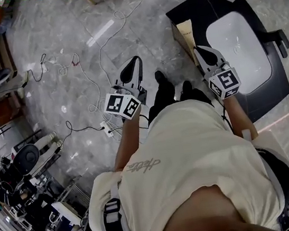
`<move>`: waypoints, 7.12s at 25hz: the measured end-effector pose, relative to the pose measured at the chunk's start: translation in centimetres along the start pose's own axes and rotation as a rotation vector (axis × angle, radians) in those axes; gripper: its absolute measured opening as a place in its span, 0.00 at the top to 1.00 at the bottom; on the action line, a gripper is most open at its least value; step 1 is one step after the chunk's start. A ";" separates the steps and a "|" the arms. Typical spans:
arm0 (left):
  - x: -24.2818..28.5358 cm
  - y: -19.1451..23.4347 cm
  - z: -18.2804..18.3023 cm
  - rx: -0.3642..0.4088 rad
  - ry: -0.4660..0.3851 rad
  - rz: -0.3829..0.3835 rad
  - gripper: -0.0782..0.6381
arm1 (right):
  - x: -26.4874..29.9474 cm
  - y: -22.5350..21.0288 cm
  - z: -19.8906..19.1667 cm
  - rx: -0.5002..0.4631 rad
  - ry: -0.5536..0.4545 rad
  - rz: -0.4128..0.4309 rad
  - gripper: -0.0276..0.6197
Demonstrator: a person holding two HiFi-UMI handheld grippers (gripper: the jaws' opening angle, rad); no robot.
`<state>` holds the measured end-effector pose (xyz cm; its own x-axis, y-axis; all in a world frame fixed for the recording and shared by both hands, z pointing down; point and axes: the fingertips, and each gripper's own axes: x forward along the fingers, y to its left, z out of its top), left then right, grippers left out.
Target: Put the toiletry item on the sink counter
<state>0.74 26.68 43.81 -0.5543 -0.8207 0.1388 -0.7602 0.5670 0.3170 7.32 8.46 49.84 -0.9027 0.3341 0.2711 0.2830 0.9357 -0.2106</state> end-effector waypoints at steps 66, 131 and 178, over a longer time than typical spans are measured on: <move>45.7 -11.1 3.1 0.217 0.297 -1.006 0.89 | -4.1 -29.6 3.3 0.346 -0.167 -0.983 0.96; 53.1 -9.7 -3.4 0.209 0.511 -1.206 0.89 | 7.7 -34.2 -13.1 0.829 0.196 -1.069 0.86; 44.8 -15.3 13.0 0.152 0.069 -1.252 0.89 | -7.4 -21.6 19.2 0.080 -0.249 -1.158 0.96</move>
<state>-16.87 -17.82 32.94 0.5866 -0.7997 -0.1281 -0.7842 -0.6004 0.1566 1.70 -16.44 34.40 -0.6489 -0.7457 0.1510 -0.7563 0.6539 -0.0210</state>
